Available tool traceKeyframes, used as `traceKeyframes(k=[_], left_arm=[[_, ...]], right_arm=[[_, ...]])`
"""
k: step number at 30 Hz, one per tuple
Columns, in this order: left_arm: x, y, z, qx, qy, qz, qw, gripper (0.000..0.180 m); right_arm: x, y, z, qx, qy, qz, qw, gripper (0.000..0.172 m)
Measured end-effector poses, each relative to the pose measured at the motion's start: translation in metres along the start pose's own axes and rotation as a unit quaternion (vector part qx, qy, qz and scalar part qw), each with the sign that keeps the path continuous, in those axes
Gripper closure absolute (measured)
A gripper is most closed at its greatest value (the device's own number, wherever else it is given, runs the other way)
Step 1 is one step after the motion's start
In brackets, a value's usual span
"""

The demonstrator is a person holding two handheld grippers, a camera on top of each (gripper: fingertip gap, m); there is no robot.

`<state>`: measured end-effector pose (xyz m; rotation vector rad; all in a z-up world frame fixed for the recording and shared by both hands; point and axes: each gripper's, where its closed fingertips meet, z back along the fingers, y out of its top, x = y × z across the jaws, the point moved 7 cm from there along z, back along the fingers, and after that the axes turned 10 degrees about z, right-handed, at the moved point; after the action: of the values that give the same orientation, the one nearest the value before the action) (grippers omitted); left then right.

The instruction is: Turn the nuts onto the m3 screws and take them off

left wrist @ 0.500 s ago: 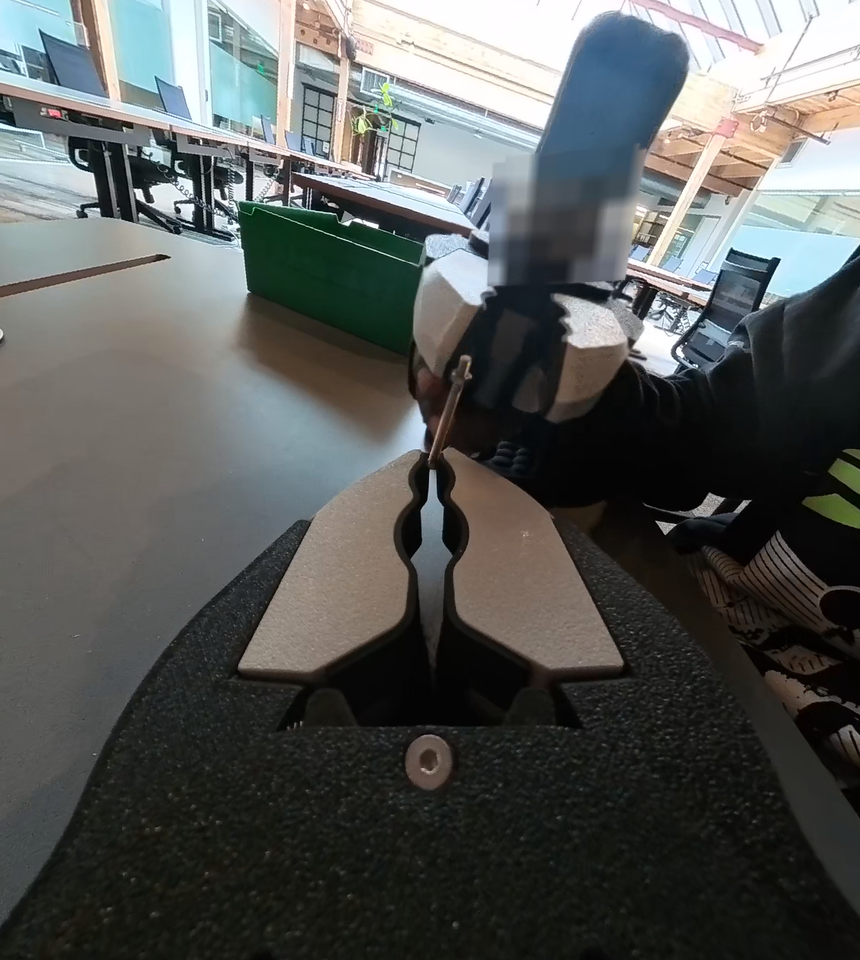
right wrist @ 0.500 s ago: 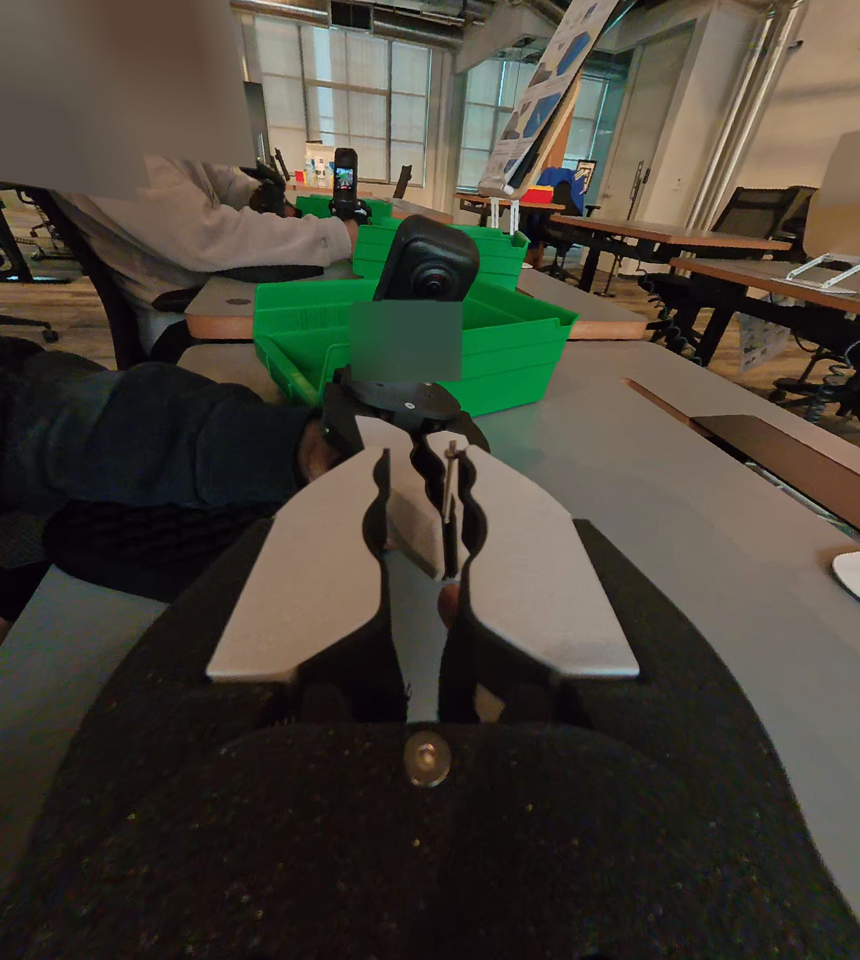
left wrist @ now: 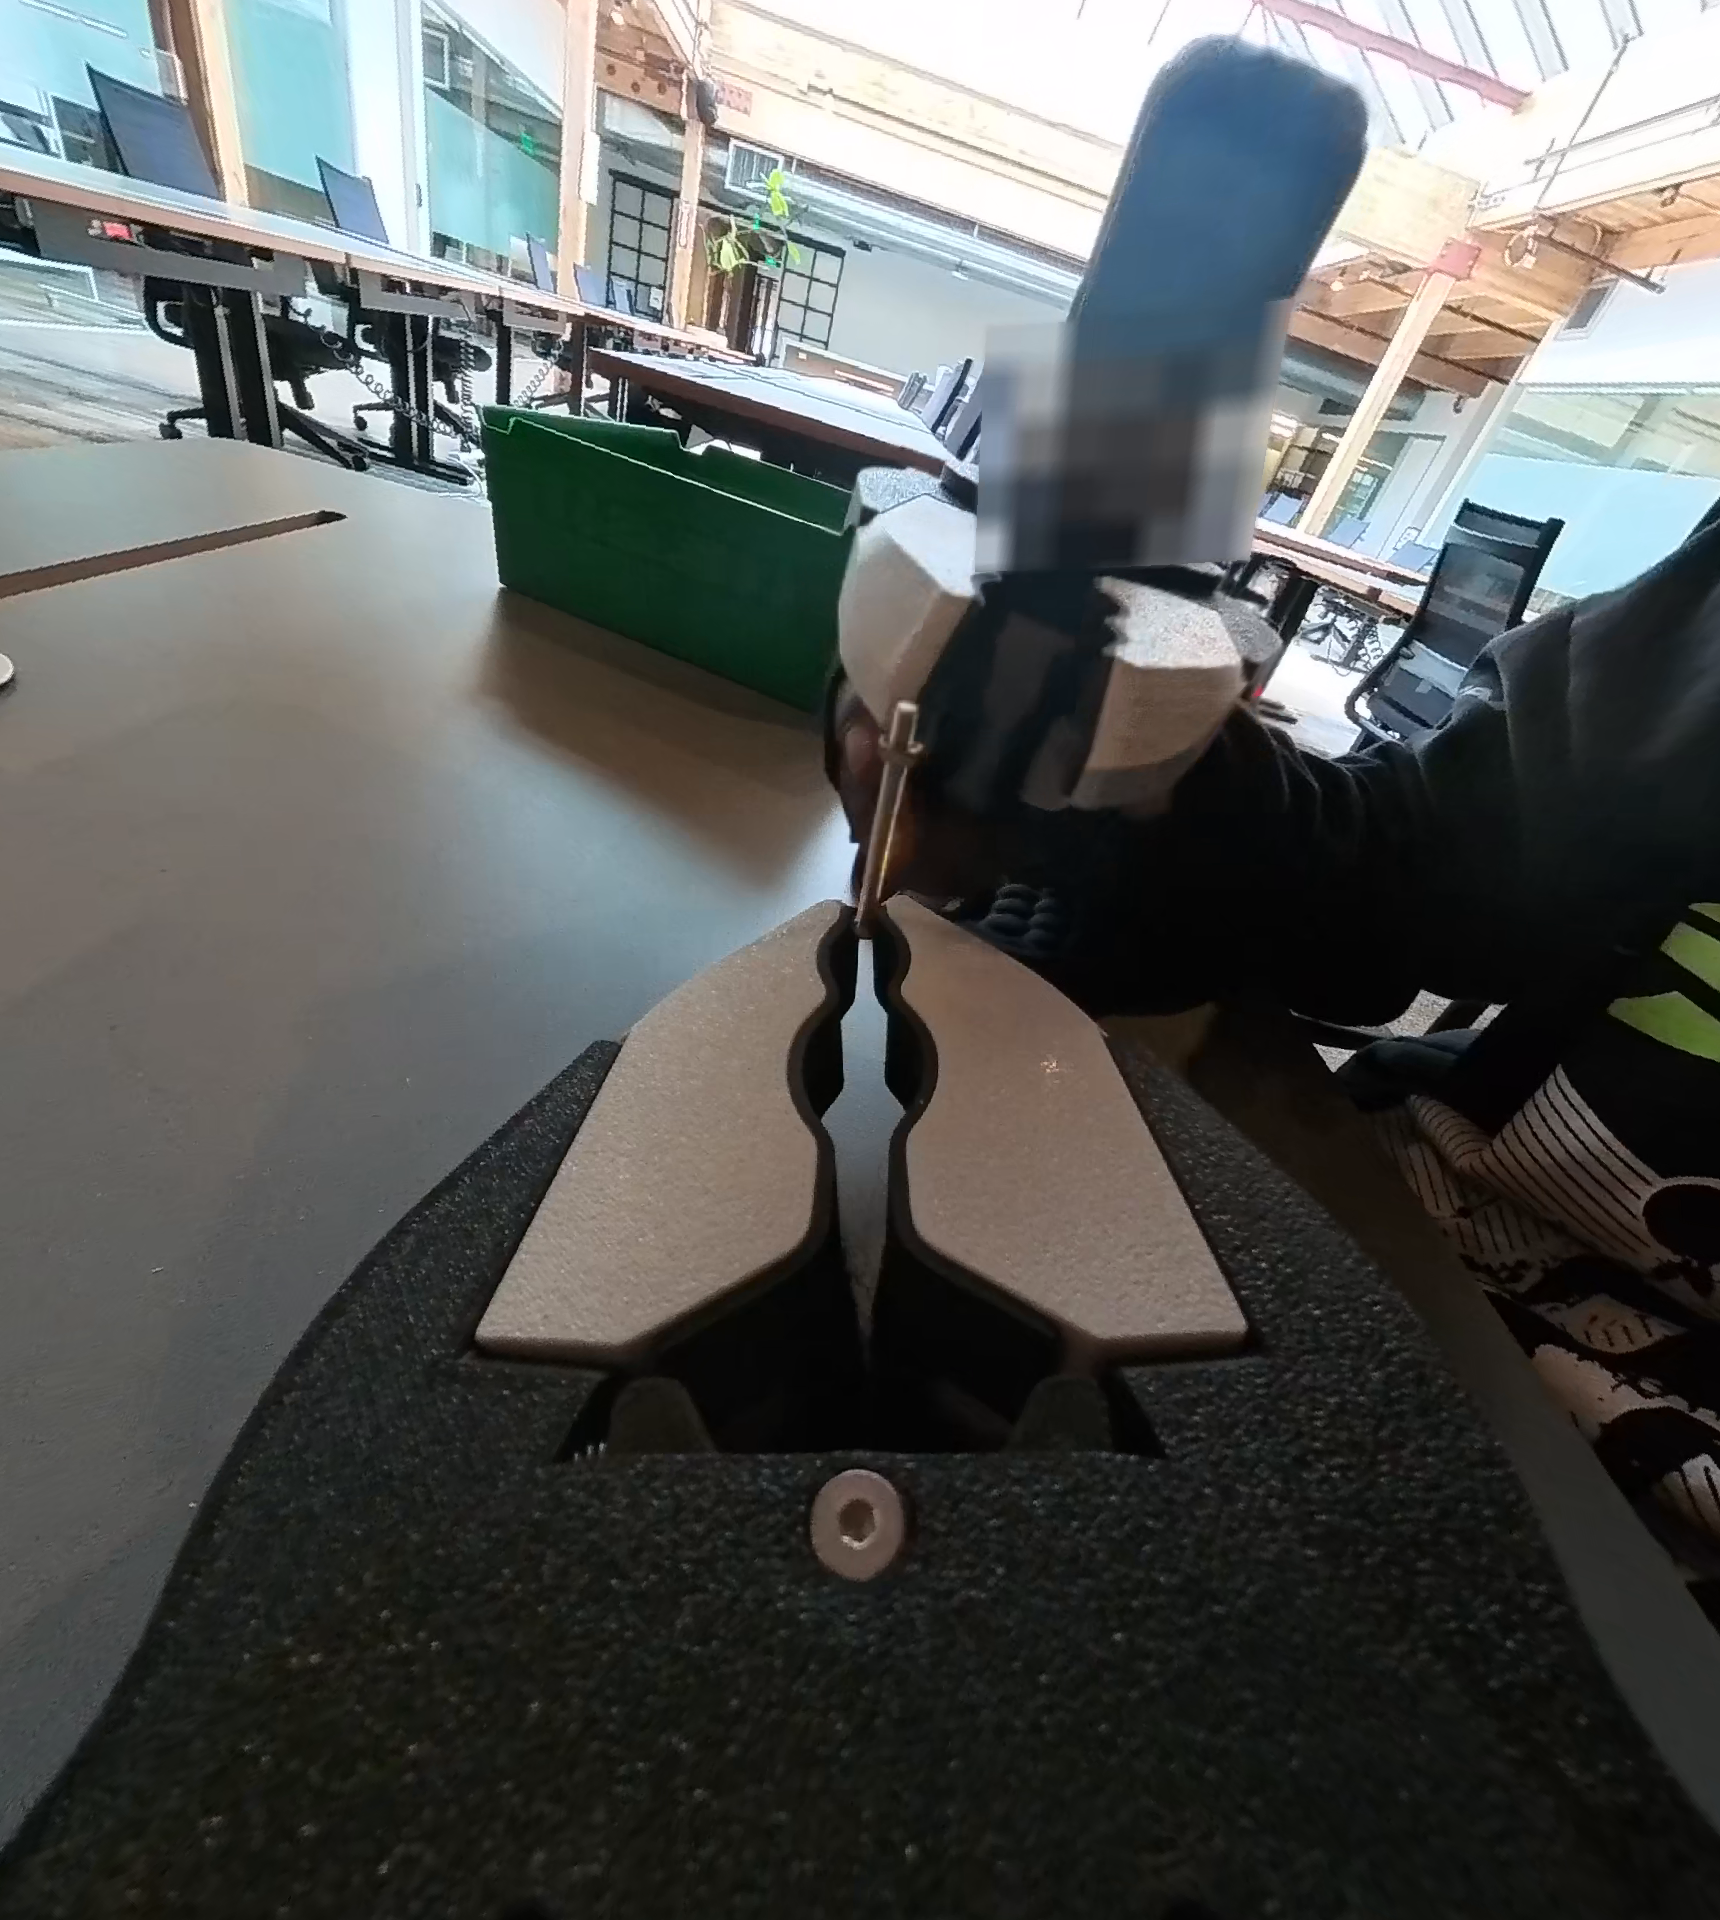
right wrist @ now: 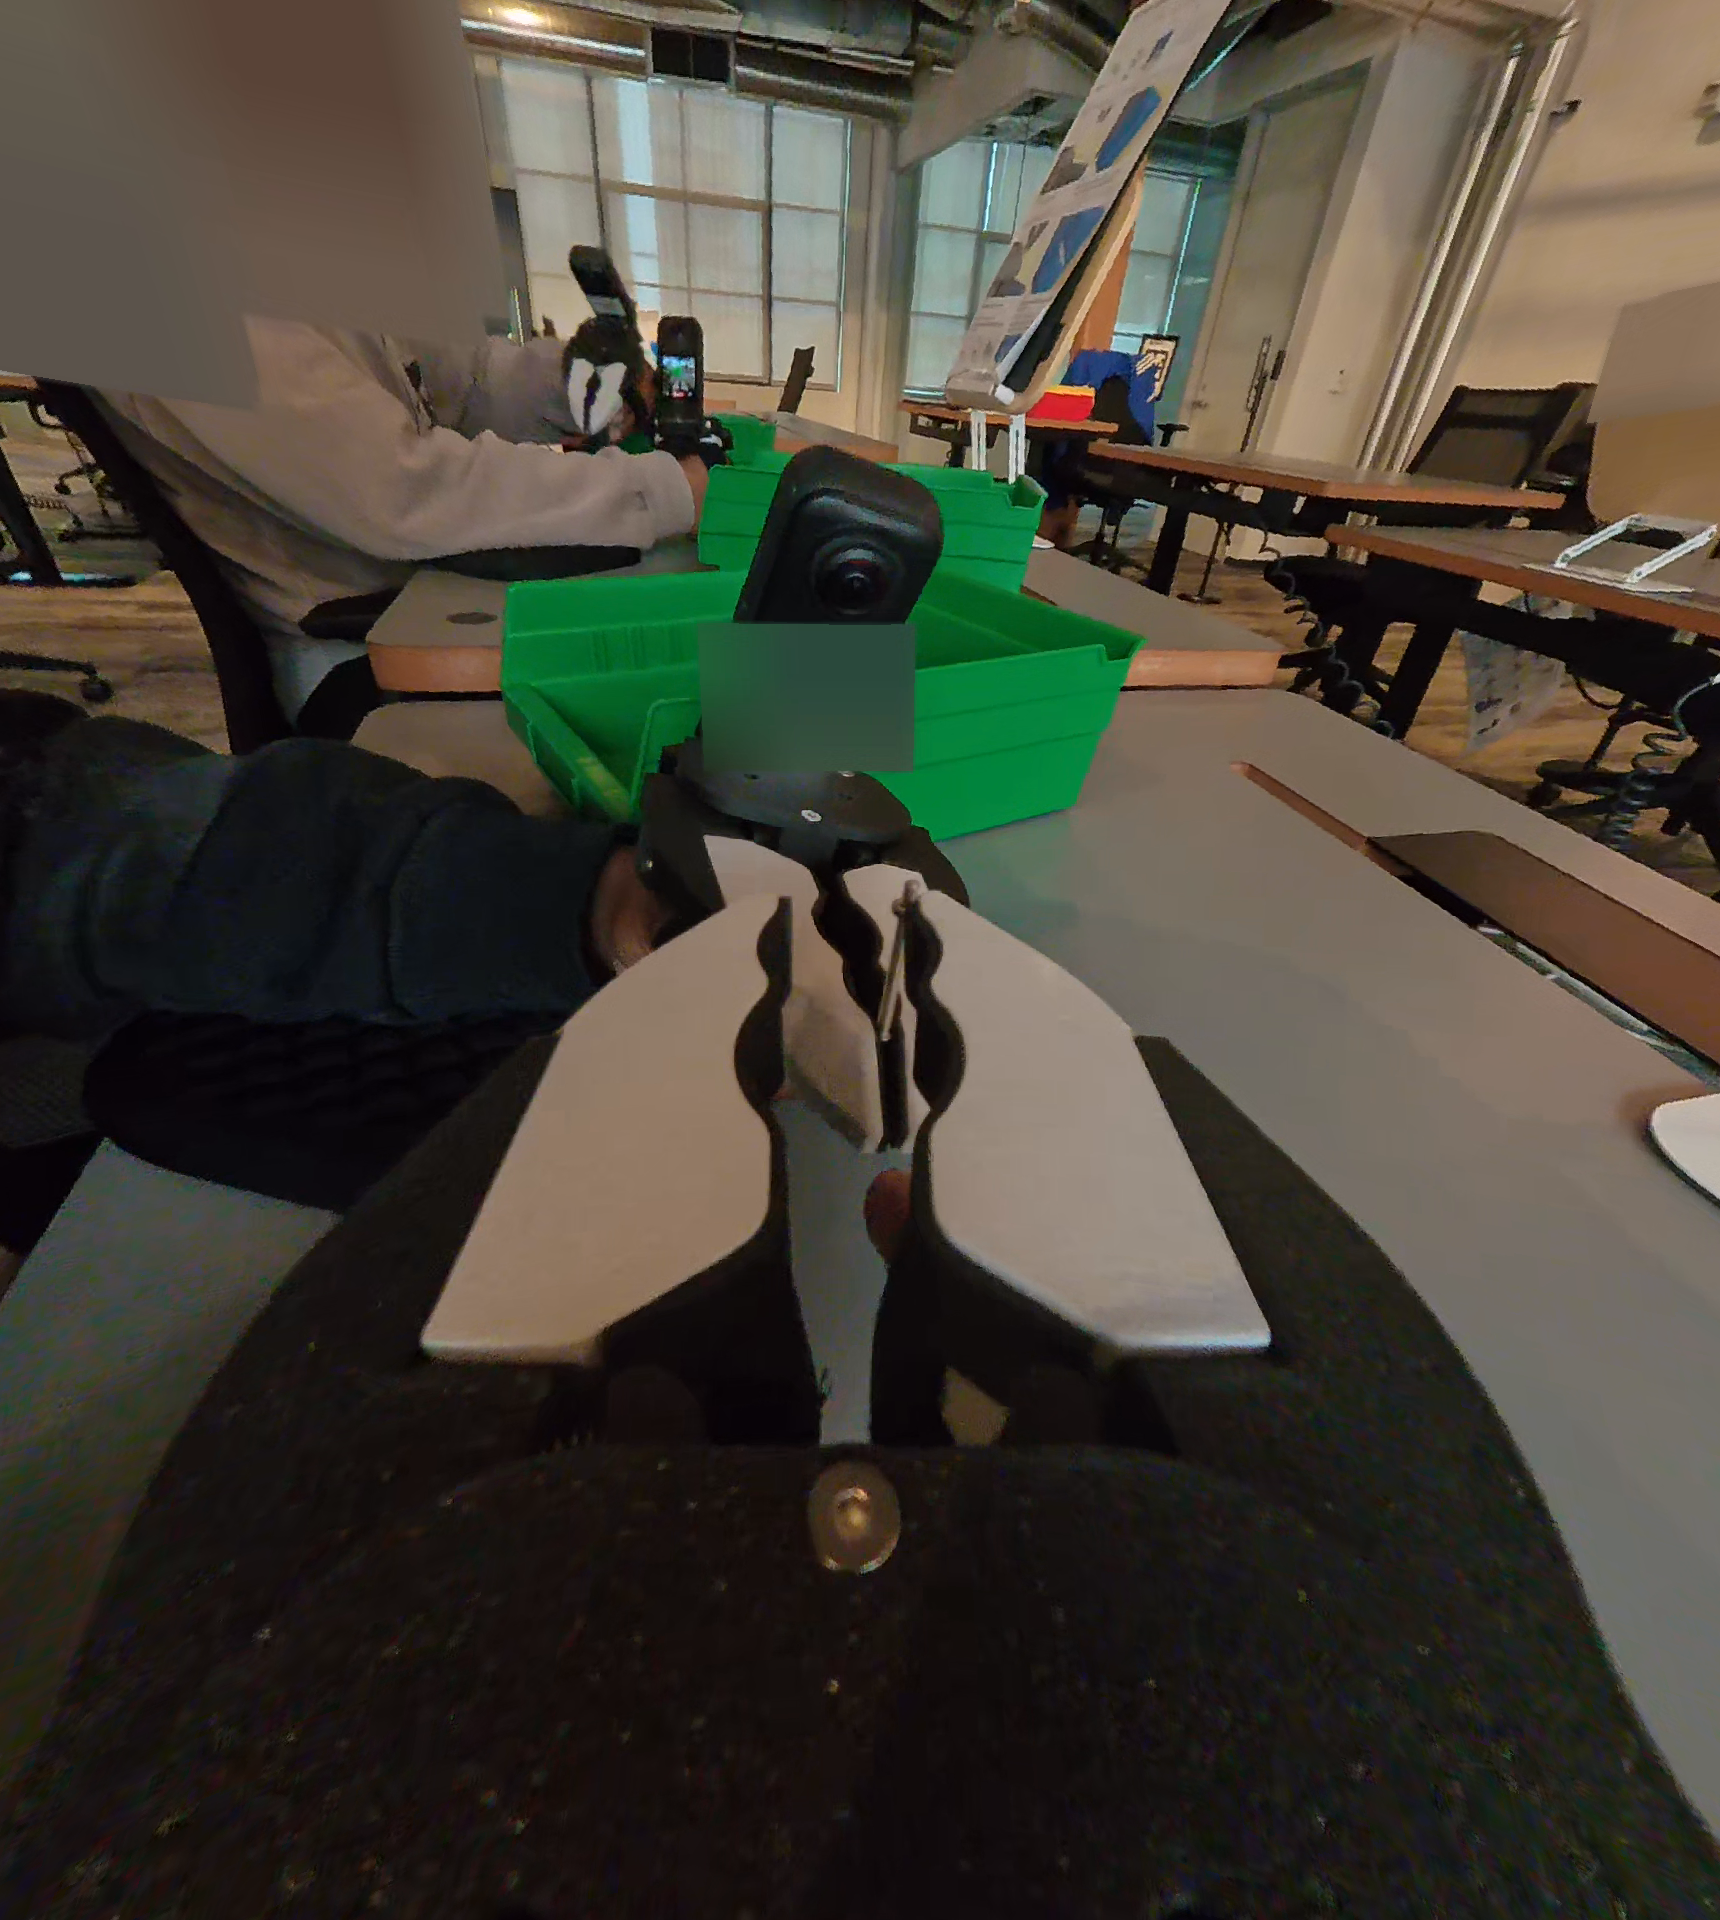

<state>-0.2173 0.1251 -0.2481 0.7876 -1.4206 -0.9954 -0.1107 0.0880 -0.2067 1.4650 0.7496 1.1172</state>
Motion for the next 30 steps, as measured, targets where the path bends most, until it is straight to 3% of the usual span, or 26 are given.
traceKeyframes(k=[7, 14, 20, 30], left_arm=[[0.0, 0.0, 0.0, -0.001, -0.001, 0.0, 1.0, 0.179], [-0.001, 0.001, 0.001, 0.003, 0.003, 0.001, 1.0, 0.179], [-0.001, 0.0, 0.0, 0.001, 0.003, 0.0, 1.0, 0.179], [-0.002, 0.001, 0.001, 0.004, 0.006, 0.0, 1.0, 0.179]], right_arm=[[-0.001, -0.002, -0.008, -0.009, 0.004, 0.007, 1.0, 0.141], [0.003, -0.001, 0.001, 0.003, -0.006, -0.009, 1.0, 0.153], [0.0, -0.003, -0.008, -0.01, 0.003, 0.003, 1.0, 0.14], [0.008, -0.006, -0.003, -0.023, -0.028, -0.015, 0.999, 0.159]])
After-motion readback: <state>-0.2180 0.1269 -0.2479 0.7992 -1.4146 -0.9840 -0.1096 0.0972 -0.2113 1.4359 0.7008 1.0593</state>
